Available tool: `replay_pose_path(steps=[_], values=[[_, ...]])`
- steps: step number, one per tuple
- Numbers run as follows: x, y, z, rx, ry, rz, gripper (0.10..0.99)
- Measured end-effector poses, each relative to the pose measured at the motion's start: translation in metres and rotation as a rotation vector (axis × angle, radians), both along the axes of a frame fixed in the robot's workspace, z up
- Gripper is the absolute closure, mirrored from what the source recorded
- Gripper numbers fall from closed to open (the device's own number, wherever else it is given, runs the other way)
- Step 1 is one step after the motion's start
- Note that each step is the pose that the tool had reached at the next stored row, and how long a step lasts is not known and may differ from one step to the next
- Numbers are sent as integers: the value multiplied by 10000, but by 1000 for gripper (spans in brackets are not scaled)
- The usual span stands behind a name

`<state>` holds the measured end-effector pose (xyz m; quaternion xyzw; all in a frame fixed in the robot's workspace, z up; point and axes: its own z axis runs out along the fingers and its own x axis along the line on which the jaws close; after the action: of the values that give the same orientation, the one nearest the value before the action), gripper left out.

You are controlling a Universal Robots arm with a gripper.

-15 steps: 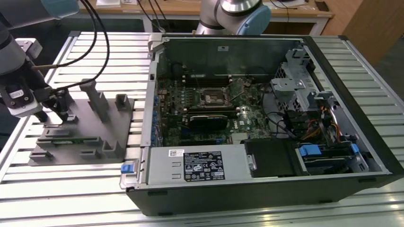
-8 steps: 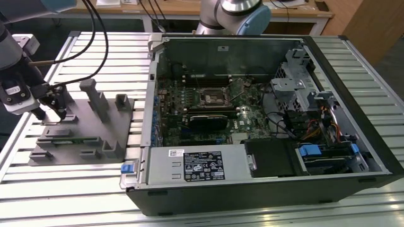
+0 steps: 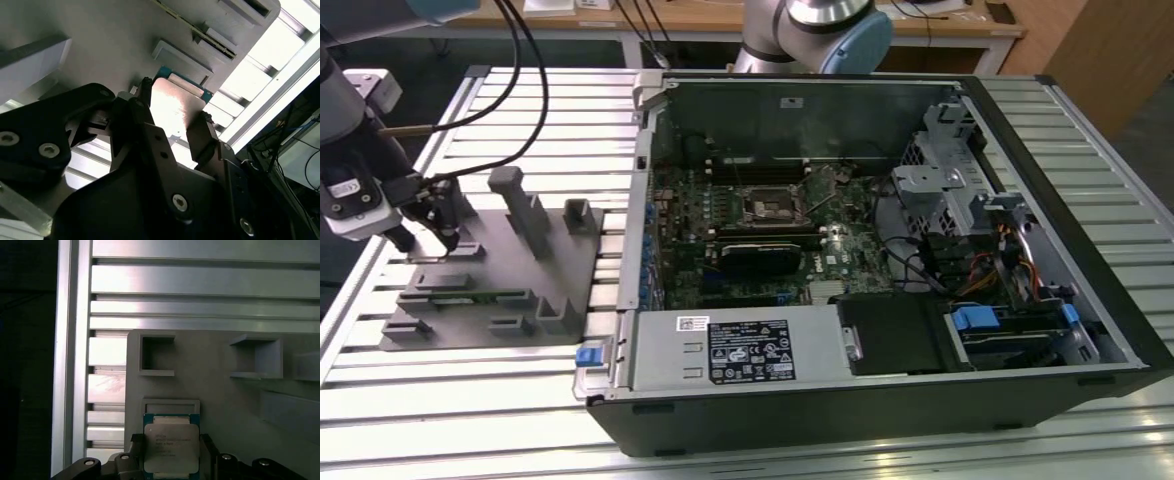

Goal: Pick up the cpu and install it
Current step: 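Pick up the cpu and move it towards the insertion slot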

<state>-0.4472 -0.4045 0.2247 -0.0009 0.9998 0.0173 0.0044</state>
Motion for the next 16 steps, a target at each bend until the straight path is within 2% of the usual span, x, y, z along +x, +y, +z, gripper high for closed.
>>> replay_pose_path(steps=[16], values=[[0,0,61,1,-2,0,553]])
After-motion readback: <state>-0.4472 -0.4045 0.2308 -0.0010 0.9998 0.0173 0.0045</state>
